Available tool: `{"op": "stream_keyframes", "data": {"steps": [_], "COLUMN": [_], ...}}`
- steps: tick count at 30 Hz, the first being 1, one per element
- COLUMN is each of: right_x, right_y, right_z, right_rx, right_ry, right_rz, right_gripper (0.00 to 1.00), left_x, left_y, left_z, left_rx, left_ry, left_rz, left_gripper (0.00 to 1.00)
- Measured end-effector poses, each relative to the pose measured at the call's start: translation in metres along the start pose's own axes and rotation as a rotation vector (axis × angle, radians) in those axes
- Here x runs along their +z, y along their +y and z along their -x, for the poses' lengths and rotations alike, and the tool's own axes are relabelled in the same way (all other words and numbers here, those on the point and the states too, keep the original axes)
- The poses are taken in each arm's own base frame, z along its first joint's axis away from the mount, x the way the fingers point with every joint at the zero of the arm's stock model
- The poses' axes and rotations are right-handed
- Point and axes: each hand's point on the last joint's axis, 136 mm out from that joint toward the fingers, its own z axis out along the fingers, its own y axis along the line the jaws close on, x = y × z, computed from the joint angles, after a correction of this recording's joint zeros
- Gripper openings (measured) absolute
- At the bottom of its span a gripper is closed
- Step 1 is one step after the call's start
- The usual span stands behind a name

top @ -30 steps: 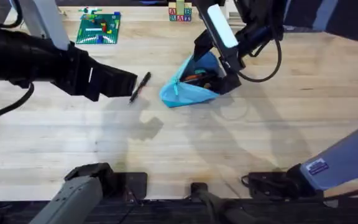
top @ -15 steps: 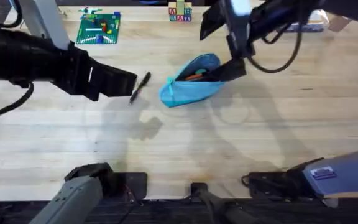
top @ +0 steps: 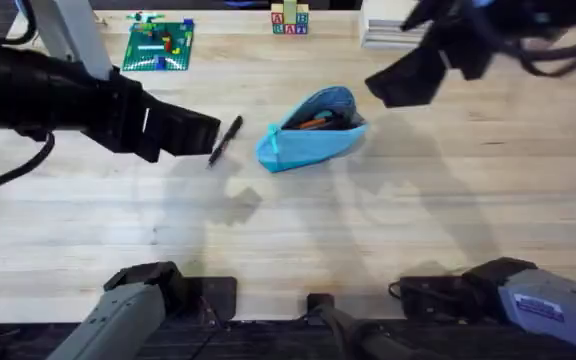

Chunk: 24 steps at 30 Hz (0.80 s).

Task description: Unzip the bag, pick up the pens from the table one at a time and place them inside, then zip the bag closed.

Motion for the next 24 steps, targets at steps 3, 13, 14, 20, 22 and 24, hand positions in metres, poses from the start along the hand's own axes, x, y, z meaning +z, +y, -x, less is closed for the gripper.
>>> {"op": "stream_keyframes", "data": {"steps": [3, 13, 14, 20, 22, 24], "right_x": [-0.023, -0.076, -0.080, -0.098, -0.102, -0.105], "right_y": [0.012, 0.051, 0.052, 0.059, 0.063, 0.068], "right_z": [-0.009, -0.051, -0.057, -0.081, -0.089, -0.096], "right_rx": [0.071, 0.197, 0.220, 0.312, 0.346, 0.377], "right_ry": [0.013, 0.096, 0.112, 0.178, 0.204, 0.227], "right_rz": [-0.009, -0.018, -0.034, -0.090, -0.094, -0.091], "right_gripper": [0.996, 0.996, 0.996, 0.995, 0.995, 0.995], "left_x": [0.000, 0.000, 0.000, 0.006, 0.012, 0.019], "left_y": [0.000, 0.001, 0.002, 0.010, 0.017, 0.023], "left_z": [0.000, -0.001, -0.001, -0.002, -0.003, -0.005], "left_rx": [0.000, 0.000, 0.001, -0.017, -0.045, -0.077], "left_ry": [0.000, 0.004, 0.007, 0.032, 0.055, 0.085], "left_rz": [0.000, 0.007, 0.014, 0.025, 0.034, 0.035], "left_gripper": [0.995, 0.996, 0.996, 0.995, 0.995, 0.995]}}
